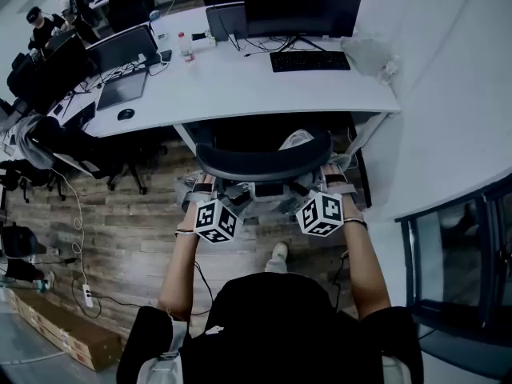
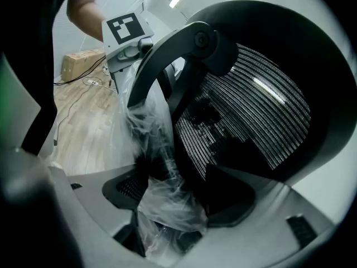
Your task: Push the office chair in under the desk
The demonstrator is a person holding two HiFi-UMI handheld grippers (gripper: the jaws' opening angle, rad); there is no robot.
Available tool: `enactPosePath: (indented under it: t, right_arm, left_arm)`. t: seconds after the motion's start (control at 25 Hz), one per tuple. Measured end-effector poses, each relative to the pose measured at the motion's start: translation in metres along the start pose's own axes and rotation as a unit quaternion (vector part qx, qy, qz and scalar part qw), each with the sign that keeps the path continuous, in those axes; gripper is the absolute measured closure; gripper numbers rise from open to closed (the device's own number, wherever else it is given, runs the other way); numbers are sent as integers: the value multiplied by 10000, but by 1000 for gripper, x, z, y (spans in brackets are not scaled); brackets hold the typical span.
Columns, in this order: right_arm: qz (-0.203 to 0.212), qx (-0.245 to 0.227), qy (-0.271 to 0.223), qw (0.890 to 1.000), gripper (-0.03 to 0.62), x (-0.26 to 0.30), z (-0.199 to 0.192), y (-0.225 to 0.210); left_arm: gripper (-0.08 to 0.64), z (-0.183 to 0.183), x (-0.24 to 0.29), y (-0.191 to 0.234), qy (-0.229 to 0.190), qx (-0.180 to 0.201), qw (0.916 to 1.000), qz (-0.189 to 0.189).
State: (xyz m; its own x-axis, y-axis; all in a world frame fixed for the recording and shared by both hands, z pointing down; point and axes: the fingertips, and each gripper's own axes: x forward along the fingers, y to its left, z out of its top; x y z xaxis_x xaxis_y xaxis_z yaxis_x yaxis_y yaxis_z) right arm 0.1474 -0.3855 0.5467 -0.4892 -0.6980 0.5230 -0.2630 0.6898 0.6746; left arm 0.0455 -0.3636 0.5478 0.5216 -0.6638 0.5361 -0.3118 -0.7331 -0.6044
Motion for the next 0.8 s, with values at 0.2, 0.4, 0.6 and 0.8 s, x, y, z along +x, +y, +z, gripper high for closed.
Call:
enactPosePath:
  t: [0.2,0.4,0.6,0.8]
  right_arm:
    - [-6,7,-14,10000,265,26,-6,-20]
    - [-1,-29,-69,10000,265,50,-10,-41]
    - [-5,-67,-132,9999,265,70,-12,-57]
    - [37,-122,-143,9998,265,92,-10,-75]
  left_arm:
    - [150,-8,23,22,231,-117,9997,-31]
    - [149,-15,43,47,284,-166,9994,59]
    - [149,-22,58,66,328,-200,9992,105]
    - [149,-31,72,88,320,-213,9991,168]
